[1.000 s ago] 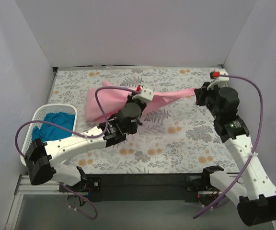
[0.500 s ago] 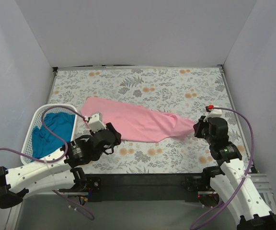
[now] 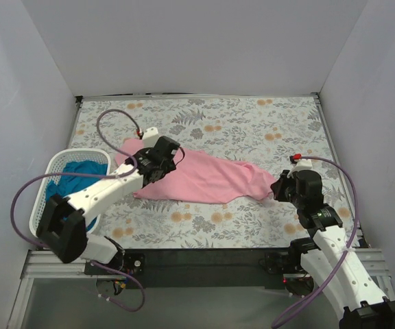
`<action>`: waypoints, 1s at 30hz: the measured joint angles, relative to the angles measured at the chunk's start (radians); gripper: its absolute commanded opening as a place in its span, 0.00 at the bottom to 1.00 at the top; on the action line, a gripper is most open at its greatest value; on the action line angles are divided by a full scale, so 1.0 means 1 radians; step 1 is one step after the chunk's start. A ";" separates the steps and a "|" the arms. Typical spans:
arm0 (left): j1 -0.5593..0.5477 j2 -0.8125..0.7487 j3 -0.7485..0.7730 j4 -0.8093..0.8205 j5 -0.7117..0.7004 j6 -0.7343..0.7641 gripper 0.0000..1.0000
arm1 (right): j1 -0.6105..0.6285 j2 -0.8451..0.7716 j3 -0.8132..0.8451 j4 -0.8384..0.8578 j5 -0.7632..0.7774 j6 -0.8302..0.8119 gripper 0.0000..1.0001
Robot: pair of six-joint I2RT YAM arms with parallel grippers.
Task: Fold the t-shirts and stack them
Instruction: Flatten the tshirt out
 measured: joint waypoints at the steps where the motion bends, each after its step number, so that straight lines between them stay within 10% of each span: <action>1: 0.009 0.085 0.055 0.003 0.013 0.032 0.44 | 0.000 0.000 -0.005 0.006 -0.009 0.002 0.01; 16: 0.047 0.750 0.591 -0.195 -0.036 0.125 0.45 | 0.000 -0.011 -0.063 0.050 -0.070 0.013 0.01; 30: 0.047 0.832 0.748 -0.426 -0.128 0.067 0.44 | 0.000 -0.011 -0.095 0.096 -0.089 0.013 0.01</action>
